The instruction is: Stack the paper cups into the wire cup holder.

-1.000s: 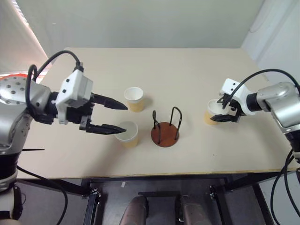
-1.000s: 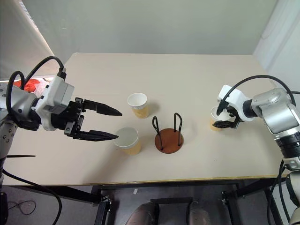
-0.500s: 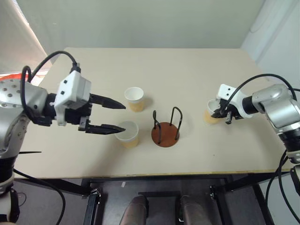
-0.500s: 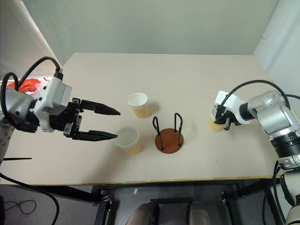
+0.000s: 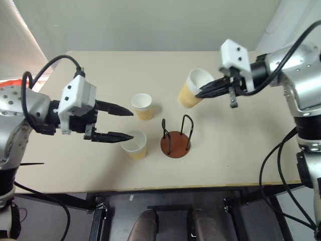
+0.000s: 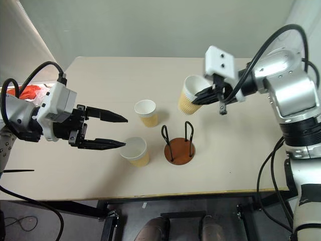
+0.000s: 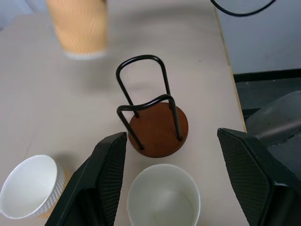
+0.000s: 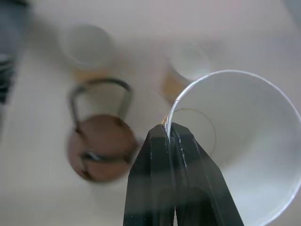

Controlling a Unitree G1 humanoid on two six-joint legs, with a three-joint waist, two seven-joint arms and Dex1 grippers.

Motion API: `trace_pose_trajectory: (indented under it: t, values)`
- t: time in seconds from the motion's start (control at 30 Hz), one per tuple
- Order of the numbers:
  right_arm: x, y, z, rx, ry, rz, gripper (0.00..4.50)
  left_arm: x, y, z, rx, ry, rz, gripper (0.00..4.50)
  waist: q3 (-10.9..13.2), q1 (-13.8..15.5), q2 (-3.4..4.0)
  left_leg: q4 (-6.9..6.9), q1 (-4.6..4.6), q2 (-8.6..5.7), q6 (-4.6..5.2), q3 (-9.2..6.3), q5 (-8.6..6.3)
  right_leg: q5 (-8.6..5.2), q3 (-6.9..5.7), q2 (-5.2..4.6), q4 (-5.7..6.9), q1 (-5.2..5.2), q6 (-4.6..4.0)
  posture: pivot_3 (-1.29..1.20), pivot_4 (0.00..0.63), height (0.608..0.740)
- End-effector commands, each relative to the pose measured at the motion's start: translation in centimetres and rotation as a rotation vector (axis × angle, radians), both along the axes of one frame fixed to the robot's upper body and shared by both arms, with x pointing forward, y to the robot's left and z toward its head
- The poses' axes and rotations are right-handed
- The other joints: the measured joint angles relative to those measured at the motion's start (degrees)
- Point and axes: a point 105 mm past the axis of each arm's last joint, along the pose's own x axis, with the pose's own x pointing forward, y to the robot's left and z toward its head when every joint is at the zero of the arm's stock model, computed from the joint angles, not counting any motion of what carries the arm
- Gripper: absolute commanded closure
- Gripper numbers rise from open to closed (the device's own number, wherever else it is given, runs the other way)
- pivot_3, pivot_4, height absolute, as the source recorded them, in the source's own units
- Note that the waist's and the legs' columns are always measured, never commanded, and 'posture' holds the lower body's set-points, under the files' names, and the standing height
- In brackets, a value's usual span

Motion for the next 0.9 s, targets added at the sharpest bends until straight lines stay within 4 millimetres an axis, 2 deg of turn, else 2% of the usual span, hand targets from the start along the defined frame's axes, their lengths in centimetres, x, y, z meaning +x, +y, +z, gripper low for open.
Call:
trace_pose_trajectory:
  t: [0.03, 0.37, 0.6, 0.7, 0.73, 0.8, 0.9]
  values:
    - [-0.9, 0.7, -0.1, -0.005, -0.022, 0.042, 4.47, -0.6, 0.2, 0.9, -0.001, -0.047, 0.007, 1.12, 0.0, 0.2, -0.01, 0.00, -0.02, 0.00, 0.00, 0.00, -0.01, -0.01, -0.01, 0.00, 0.00, 0.00, -0.01, 0.00, 0.150, 0.740]
    - [-3.1, 1.5, -1.2, -0.016, 0.046, 0.140, 4.47, -1.0, 0.5, 0.5, 0.008, -0.032, 0.028, 1.12, 0.0, 0.0, -0.01, -0.05, 0.05, 0.00, -0.06, 0.00, 0.00, -0.02, 0.00, 0.00, 0.05, 0.01, -0.03, 0.00, 0.150, 0.740]
    - [-3.3, 1.8, -2.3, -0.051, 0.053, 0.148, 4.47, -0.9, 0.6, 0.4, 0.026, -0.025, 0.033, 1.12, 0.0, 0.0, -0.02, -0.04, 0.08, 0.00, -0.09, 0.00, 0.06, -0.02, 0.01, 0.00, 0.08, 0.01, -0.05, 0.00, 0.150, 0.740]
    - [-3.2, 1.8, -2.8, -0.070, 0.041, 0.141, 4.47, -0.8, 0.6, -0.3, 0.054, -0.009, 0.037, 1.12, 0.0, 0.0, -0.02, -0.04, 0.09, 0.00, -0.09, 0.00, 0.05, -0.02, 0.01, 0.00, 0.07, 0.01, -0.05, 0.00, 0.150, 0.740]
    - [-3.2, 1.8, -3.0, -0.076, 0.040, 0.142, 4.17, -0.8, 0.5, -0.6, 0.063, -0.002, 0.035, 1.12, 0.0, 0.0, -0.02, -0.04, 0.09, 0.00, -0.09, 0.00, 0.05, -0.03, 0.01, 0.00, 0.07, 0.01, -0.06, 0.00, 0.150, 0.740]
    - [-3.3, 1.8, -3.1, -0.082, 0.040, 0.143, 3.91, -0.8, 0.5, -0.9, 0.074, 0.002, 0.034, 1.12, 0.0, 0.0, -0.02, -0.05, 0.09, 0.00, -0.08, 0.00, 0.05, -0.03, 0.01, 0.00, 0.07, 0.01, -0.06, 0.00, 0.150, 0.740]
    - [-3.2, 1.8, -3.1, -0.081, 0.033, 0.133, 2.92, -0.4, 0.7, -1.2, 0.114, -0.005, 0.048, 1.12, 0.0, 0.0, -0.02, -0.05, 0.09, 0.00, -0.09, 0.00, 0.05, -0.03, 0.01, 0.00, 0.07, 0.01, -0.06, 0.00, 0.150, 0.740]
